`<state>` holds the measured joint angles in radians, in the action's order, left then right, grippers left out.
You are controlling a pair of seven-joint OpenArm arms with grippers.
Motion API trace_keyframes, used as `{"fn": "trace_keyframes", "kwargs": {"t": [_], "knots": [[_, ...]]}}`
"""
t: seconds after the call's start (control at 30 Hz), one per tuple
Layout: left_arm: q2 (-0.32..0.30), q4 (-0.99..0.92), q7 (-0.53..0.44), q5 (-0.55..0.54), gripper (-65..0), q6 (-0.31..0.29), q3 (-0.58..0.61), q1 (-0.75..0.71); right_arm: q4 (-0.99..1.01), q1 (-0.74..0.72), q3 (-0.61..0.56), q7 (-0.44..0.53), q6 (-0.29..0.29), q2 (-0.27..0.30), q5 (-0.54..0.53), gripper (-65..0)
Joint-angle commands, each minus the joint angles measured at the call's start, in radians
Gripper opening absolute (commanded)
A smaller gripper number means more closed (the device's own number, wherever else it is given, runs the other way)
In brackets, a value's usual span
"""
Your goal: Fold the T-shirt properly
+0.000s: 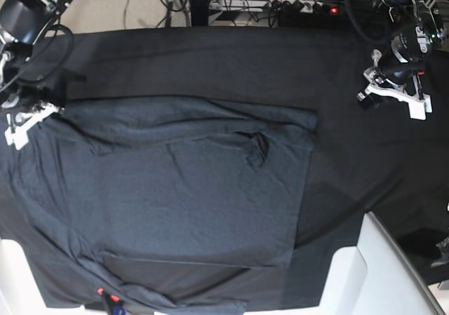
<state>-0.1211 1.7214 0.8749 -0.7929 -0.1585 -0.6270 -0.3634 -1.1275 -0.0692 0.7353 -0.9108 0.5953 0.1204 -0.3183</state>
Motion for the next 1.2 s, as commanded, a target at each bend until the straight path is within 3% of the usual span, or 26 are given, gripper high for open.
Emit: {"fn": "trace_keyframes", "kwargs": {"t": [0.0, 0.2, 0.5, 0.7, 1.0, 1.1, 1.17], "knots": [[-0.010, 0.016, -0.016, -0.013, -65.0, -0.008, -0.004, 0.000, 0.005, -0.021, 0.002, 0.023, 0.005, 0.029, -0.017, -64.4], [-0.009, 0.015, -0.016, -0.013, -65.0, -0.008, -0.004, 0.002, 0.096, -0.063, 0.002, 0.045, 0.005, 0.080, -0.017, -64.4], [-0.009, 0.013, -0.016, -0.012, -65.0, -0.008, -0.004, 0.002, 0.109, -0.097, 0.002, 0.048, 0.005, 0.111, -0.017, -64.4], [-0.009, 0.013, -0.016, -0.012, -65.0, -0.008, -0.004, 0.000, 0.166, -0.129, 0.002, 0.103, -0.059, 0.137, -0.015, -64.4], [-0.009, 0.013, -0.016, -0.010, -65.0, -0.008, -0.004, -0.012, 0.336, -0.209, 0.002, 0.213, -0.065, 0.173, -0.015, -64.4], [-0.009, 0.013, -0.016, -0.010, -65.0, -0.008, -0.004, -0.013, 0.297, -0.211, 0.002, 0.246, -0.033, 0.173, -0.017, -64.7], [-0.009, 0.013, -0.016, -0.010, -65.0, -0.008, -0.004, -0.016, 0.183, -0.191, 0.011, 0.246, 0.065, 0.164, -0.020, -64.8]]}}
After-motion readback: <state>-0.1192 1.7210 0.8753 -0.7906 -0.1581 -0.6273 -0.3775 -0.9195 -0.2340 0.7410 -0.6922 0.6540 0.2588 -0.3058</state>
